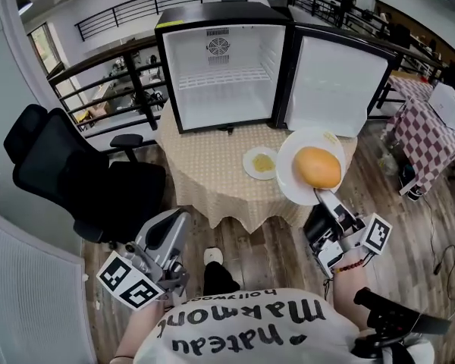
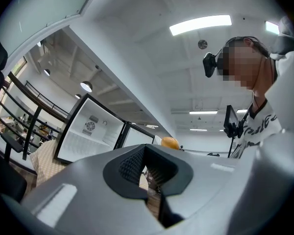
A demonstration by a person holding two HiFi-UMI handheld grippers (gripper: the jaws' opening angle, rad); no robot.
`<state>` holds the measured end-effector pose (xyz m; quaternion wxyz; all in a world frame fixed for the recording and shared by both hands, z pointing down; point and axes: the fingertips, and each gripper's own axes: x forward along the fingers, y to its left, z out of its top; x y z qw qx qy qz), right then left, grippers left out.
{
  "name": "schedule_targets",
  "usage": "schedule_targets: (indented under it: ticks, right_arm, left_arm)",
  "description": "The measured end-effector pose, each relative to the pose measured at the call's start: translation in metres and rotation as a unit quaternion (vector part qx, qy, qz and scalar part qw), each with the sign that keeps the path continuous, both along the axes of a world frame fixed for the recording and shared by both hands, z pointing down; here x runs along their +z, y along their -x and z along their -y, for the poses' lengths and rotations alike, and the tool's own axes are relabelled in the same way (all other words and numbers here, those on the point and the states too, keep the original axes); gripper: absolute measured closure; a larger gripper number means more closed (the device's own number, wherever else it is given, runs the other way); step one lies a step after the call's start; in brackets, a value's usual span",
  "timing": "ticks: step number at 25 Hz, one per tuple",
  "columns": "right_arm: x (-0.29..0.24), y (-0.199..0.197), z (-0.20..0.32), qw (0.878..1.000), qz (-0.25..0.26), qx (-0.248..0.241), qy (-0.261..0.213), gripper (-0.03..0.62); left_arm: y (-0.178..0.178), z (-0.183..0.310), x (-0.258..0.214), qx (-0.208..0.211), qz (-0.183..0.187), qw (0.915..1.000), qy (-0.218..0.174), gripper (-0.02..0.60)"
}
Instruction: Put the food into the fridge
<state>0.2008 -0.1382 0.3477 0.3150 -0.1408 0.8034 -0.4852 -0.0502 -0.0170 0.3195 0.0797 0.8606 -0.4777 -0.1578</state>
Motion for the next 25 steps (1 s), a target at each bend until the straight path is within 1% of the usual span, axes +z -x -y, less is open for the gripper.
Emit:
schedule_targets:
  ticks: [4,7,11,16,21,25]
  right_arm:
    - [0.001,0.021,0.033,1.0,0.001,0.011,0.004,0.563]
    - [0.0,0.041,0.064,1.0,-0.003,0.023,0.004,0.563]
    - [0.0,0.062,0.106,0.998,-0.017,0.053,0.019,0.563]
    - [-0.004,0.095,0.158,0.997,-0.02,0.07,0.033,0.563]
    - [-0.006,0.128,0.212,0.992,-0.046,0.1,0.059,0.563]
    - [0.001,0.146,0.251,0.983,-0.087,0.143,0.071,0.563]
  left_arm:
    - [0.019,0.043,0.005,0.021,-0.001,0.9998,0.002,0.575]
    - [0.043,0.079,0.004,0.029,-0.006,0.9996,0.002,0.575]
    - [0.072,0.122,0.001,0.043,-0.009,0.999,0.005,0.575]
    - [0.113,0.176,0.0,0.054,-0.024,0.9982,0.011,0.575]
    - [0.148,0.231,-0.012,0.073,-0.009,0.9973,0.006,0.575]
    - [0.18,0.265,-0.007,0.064,-0.007,0.9978,0.013,0.575]
